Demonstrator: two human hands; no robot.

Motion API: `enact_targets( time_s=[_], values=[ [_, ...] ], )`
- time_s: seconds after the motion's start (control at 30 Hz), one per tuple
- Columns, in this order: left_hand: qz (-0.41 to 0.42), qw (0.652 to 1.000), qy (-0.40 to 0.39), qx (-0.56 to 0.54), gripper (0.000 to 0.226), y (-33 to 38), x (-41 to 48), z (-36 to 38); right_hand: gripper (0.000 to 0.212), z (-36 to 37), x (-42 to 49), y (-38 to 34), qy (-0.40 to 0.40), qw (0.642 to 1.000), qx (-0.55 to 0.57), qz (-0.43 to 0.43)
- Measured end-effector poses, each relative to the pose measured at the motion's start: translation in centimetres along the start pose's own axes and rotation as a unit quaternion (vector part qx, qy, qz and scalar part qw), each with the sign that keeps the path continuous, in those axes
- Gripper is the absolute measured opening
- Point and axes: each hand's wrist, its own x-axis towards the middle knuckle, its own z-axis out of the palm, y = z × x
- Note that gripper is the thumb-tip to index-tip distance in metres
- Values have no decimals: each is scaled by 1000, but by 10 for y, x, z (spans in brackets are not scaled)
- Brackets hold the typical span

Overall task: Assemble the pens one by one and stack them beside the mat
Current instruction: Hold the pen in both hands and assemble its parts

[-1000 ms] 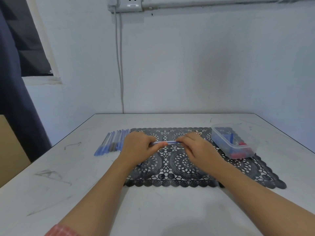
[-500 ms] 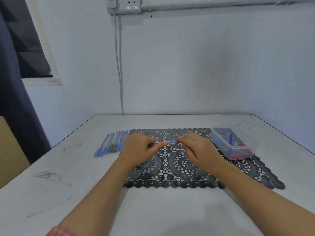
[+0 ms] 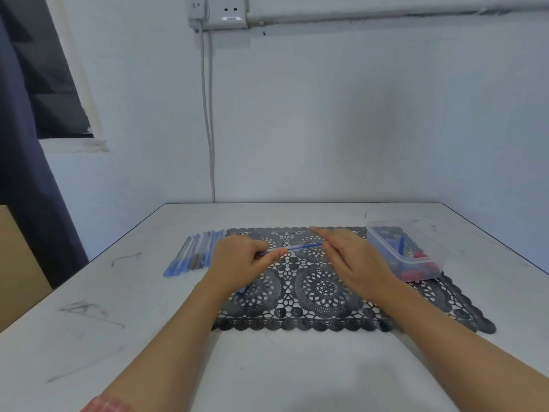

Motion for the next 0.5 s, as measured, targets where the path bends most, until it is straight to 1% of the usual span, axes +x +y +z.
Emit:
enact_targets(
  time_s=[0.1,0.2,0.33,0.4,0.5],
  values=[
    [-11,1000,-4,5,64,-1,0,-1,48,-2,0,4,-1,1000,-3,8],
    [-32,999,-10,6,67,-3,-1,-1,36,-1,0,10,-10,999,6,52],
    [-50,999,-16,7,70,-5,-2,-3,20,-4,2,10,8,996,4,89],
    [-54,998,-20,9,66,-8,-2,-3,14,-6,4,10,-11,993,0,114],
    [-64,998,-23,12,62,-9,-3,-3,12,-3,2,13,-61,991,-14,118]
  ],
)
